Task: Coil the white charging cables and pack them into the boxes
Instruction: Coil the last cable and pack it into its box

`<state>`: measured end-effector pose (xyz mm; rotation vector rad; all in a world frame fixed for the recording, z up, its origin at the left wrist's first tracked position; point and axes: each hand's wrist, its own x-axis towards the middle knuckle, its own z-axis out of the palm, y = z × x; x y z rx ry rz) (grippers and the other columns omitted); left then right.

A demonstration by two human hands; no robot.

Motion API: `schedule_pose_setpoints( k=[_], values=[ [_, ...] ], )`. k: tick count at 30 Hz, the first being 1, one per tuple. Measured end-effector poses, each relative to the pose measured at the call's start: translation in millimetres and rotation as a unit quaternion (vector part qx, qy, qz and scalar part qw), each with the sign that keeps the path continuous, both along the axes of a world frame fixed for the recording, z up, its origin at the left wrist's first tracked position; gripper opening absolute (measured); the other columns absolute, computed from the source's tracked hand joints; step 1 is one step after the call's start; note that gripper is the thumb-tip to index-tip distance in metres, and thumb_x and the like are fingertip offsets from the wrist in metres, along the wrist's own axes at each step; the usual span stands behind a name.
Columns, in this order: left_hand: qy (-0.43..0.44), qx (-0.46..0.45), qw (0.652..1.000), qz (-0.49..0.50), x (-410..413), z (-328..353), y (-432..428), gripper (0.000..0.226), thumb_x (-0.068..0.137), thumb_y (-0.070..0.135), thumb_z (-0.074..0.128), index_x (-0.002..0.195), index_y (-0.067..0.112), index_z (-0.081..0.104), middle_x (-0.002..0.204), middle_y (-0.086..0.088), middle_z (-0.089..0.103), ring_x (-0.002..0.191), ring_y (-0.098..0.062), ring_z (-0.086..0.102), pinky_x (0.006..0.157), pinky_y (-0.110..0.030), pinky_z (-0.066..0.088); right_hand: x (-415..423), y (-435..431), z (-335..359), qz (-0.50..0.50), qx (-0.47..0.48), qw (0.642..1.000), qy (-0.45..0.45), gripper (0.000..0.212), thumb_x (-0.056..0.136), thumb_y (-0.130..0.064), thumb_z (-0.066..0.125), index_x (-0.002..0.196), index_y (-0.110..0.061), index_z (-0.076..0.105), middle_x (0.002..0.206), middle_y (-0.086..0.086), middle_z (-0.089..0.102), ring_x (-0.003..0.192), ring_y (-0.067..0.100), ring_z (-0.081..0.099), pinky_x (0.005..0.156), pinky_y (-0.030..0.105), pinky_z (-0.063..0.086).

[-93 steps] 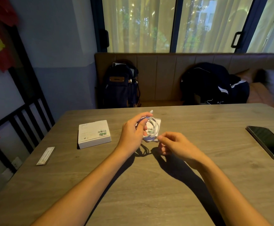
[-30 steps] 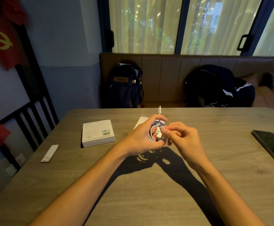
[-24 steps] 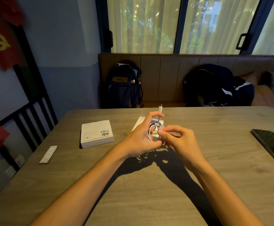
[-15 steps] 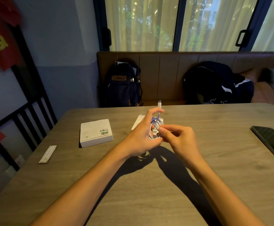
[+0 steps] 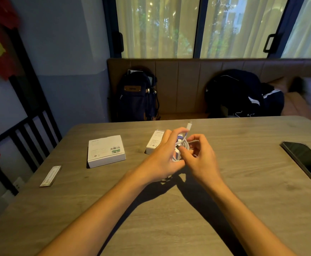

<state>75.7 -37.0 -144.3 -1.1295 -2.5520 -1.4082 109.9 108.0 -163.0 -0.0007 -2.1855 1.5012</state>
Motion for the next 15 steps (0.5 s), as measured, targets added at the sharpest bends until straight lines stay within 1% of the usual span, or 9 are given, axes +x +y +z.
schedule_pose_setpoints(
  k=[2,4,6,8,10,11,12,14,15],
  values=[
    [-0.030,0.031,0.999,0.002,-2.8,-1.6,-0.1,0.086,0.085,0.007,0.076,0.147,0.043,0.028,0.133,0.003,0.043,0.119,-0.014,0.057,0.098,-0.040,0.056,-2.1,1.5,-1.5,-0.007,0.031,0.999,0.004,0.031,0.093,-0.022,0.070,0.121,-0.026,0.058,0.093,-0.007,0.069,0.081,0.010,0.067,0.069,0.029,0.060],
    [-0.055,0.032,0.998,-0.005,-3.4,-3.9,0.8,0.088,0.083,0.010,0.079,0.148,0.043,0.029,0.137,0.003,0.045,0.123,-0.016,0.056,0.100,-0.041,0.056,-4.0,4.7,-1.6,-0.011,0.063,0.998,-0.003,0.032,0.093,-0.025,0.069,0.124,-0.024,0.064,0.094,-0.011,0.071,0.083,0.008,0.068,0.072,0.033,0.061],
    [-0.064,0.025,0.998,-0.011,0.1,-7.8,4.8,0.089,0.083,0.012,0.081,0.149,0.042,0.029,0.140,0.003,0.044,0.126,-0.015,0.053,0.102,-0.037,0.054,-3.3,6.0,-0.9,-0.033,0.101,0.994,-0.002,0.027,0.091,-0.024,0.071,0.118,-0.023,0.069,0.092,-0.014,0.071,0.081,0.003,0.067,0.070,0.027,0.060],
    [-0.046,0.031,0.998,-0.011,5.4,-11.8,10.7,0.084,0.085,0.009,0.078,0.149,0.039,0.031,0.140,0.005,0.043,0.125,-0.009,0.051,0.100,-0.030,0.052,-2.4,6.3,-0.6,-0.070,0.129,0.989,0.014,0.022,0.088,-0.018,0.072,0.109,-0.022,0.069,0.090,-0.011,0.069,0.079,0.003,0.064,0.067,0.022,0.053],
    [-0.026,0.034,0.999,-0.007,9.1,-14.8,15.7,0.081,0.087,0.005,0.073,0.148,0.039,0.032,0.138,0.006,0.043,0.121,-0.004,0.051,0.096,-0.026,0.052,-2.8,7.1,-0.2,-0.092,0.147,0.984,0.038,0.020,0.084,-0.011,0.072,0.100,-0.021,0.066,0.089,-0.006,0.065,0.078,0.007,0.061,0.065,0.027,0.052],
    [-0.022,0.034,0.999,-0.005,9.9,-15.4,16.9,0.080,0.088,0.004,0.072,0.148,0.040,0.032,0.137,0.006,0.043,0.119,-0.003,0.051,0.095,-0.026,0.052,-3.3,7.1,0.1,-0.095,0.152,0.983,0.044,0.020,0.084,-0.009,0.072,0.098,-0.020,0.064,0.088,-0.005,0.063,0.077,0.009,0.061,0.065,0.029,0.054],
    [-0.022,0.034,0.999,-0.001,10.2,-15.9,17.5,0.081,0.088,0.003,0.070,0.148,0.039,0.031,0.138,0.007,0.042,0.117,-0.002,0.051,0.095,-0.025,0.052,-3.9,7.1,0.4,-0.094,0.150,0.983,0.044,0.020,0.084,-0.008,0.071,0.098,-0.019,0.063,0.086,-0.005,0.063,0.075,0.009,0.061,0.063,0.028,0.054],
    [-0.037,0.046,0.998,0.001,10.5,-16.2,17.5,0.080,0.088,0.003,0.069,0.149,0.038,0.031,0.139,0.007,0.041,0.112,-0.001,0.052,0.092,-0.020,0.050,-3.9,7.2,1.6,-0.086,0.121,0.988,0.032,0.022,0.086,-0.007,0.069,0.101,-0.021,0.062,0.083,-0.011,0.065,0.075,0.003,0.064,0.059,0.017,0.053],
    [-0.050,0.060,0.997,0.000,10.5,-16.2,17.1,0.079,0.088,0.003,0.069,0.149,0.038,0.032,0.140,0.007,0.041,0.111,0.000,0.053,0.091,-0.019,0.050,-3.1,7.5,3.0,-0.074,0.091,0.993,0.025,0.024,0.086,-0.006,0.068,0.103,-0.023,0.061,0.082,-0.012,0.067,0.077,-0.001,0.065,0.059,0.015,0.053]
  ],
)
